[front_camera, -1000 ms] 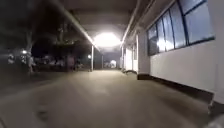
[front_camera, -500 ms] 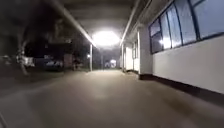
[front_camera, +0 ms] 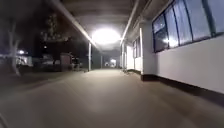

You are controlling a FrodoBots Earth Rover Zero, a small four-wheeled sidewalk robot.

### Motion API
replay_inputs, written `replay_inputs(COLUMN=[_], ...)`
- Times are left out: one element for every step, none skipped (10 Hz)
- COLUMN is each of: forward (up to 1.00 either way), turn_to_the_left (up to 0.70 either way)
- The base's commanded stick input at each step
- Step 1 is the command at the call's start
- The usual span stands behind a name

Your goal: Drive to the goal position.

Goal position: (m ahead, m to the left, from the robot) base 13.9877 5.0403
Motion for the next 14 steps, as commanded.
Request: replay_inputs(forward=[1.0,1.0,1.0,1.0,1.0,1.0,1.0,1.0,1.0,1.0,1.0,1.0,1.0,1.0], turn_to_the_left=[0.0,0.0,0.0,0.0,0.0,0.0,0.0,0.0,0.0,0.0,0.0,0.0,0.0,0.0])
